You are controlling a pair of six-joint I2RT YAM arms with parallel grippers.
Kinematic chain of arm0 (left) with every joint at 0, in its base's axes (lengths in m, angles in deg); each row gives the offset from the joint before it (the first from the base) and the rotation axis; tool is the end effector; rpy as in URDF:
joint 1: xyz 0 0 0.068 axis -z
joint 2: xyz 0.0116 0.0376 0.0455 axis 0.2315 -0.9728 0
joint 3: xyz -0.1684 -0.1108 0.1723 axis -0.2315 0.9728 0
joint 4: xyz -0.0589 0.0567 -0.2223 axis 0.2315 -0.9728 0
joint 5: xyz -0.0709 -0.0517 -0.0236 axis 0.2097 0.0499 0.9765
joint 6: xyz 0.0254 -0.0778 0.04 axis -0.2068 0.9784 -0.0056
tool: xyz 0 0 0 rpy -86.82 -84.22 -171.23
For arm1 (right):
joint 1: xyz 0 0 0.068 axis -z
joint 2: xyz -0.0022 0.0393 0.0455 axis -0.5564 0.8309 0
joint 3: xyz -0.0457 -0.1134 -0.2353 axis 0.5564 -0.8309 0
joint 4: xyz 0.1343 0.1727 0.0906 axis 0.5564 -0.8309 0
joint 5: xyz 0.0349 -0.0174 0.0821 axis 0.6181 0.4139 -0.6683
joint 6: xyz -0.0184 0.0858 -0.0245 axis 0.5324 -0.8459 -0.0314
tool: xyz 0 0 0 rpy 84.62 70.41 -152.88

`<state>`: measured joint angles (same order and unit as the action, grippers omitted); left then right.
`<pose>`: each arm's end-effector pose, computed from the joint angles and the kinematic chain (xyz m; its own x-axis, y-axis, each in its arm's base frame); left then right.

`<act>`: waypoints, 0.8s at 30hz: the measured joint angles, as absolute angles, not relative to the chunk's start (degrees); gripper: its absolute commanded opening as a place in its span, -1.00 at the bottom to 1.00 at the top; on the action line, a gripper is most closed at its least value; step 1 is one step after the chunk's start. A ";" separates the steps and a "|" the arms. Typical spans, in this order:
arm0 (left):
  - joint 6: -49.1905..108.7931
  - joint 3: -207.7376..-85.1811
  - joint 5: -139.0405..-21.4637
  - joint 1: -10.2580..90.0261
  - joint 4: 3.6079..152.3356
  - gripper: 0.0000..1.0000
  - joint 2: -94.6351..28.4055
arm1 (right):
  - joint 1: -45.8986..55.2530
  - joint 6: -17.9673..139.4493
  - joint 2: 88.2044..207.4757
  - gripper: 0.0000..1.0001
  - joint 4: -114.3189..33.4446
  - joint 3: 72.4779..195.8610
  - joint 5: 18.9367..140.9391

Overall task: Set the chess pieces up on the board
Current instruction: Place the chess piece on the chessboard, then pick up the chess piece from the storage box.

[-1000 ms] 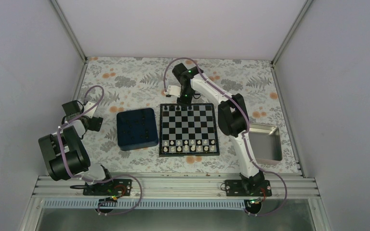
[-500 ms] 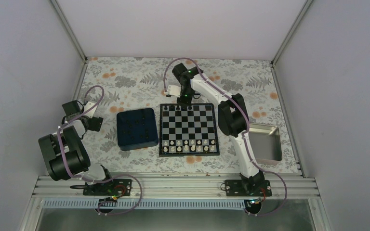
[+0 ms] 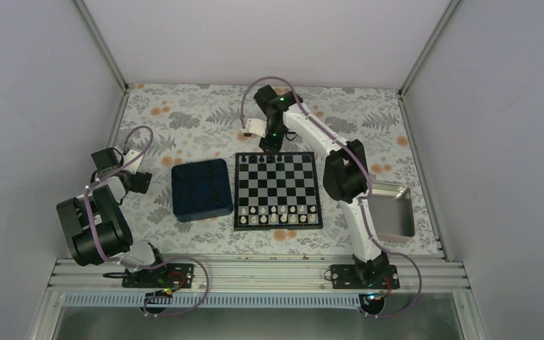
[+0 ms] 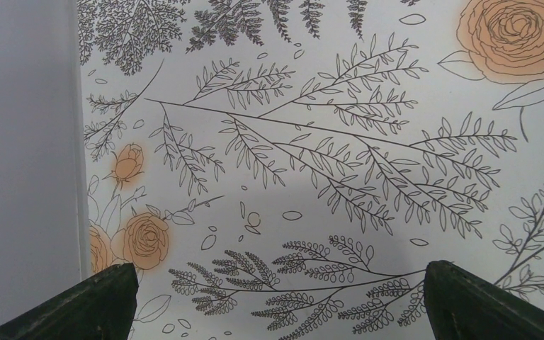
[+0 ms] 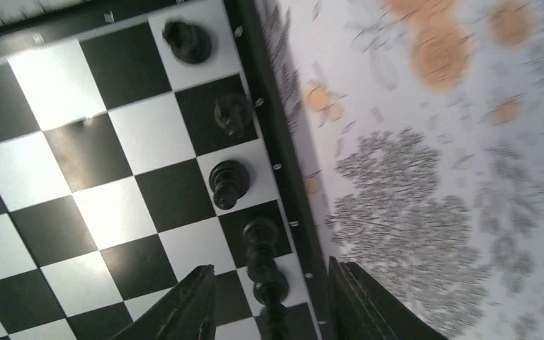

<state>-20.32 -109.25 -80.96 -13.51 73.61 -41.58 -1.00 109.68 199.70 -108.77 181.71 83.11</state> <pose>0.2533 0.1164 0.1222 -0.7770 0.2984 -0.5543 0.1395 0.9403 0.3105 0.3662 0.2623 0.1707 -0.2069 -0.9584 -0.1966 -0.9715 0.2251 -0.0747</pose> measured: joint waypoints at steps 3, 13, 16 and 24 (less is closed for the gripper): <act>-20.32 -109.25 -80.94 -13.51 73.58 1.00 -41.58 | -1.40 109.71 198.37 -0.05 -110.01 185.25 83.37; -20.56 -108.68 -80.52 -13.49 73.56 1.00 -41.52 | -15.10 109.47 194.39 0.15 -106.91 188.75 84.66; -20.56 -108.62 -80.50 -13.51 73.50 1.00 -41.52 | -20.28 109.25 194.79 0.16 -104.66 188.07 83.37; -20.67 -108.55 -80.37 -13.49 73.54 1.00 -41.52 | -23.10 108.72 200.82 0.07 -103.74 190.52 81.25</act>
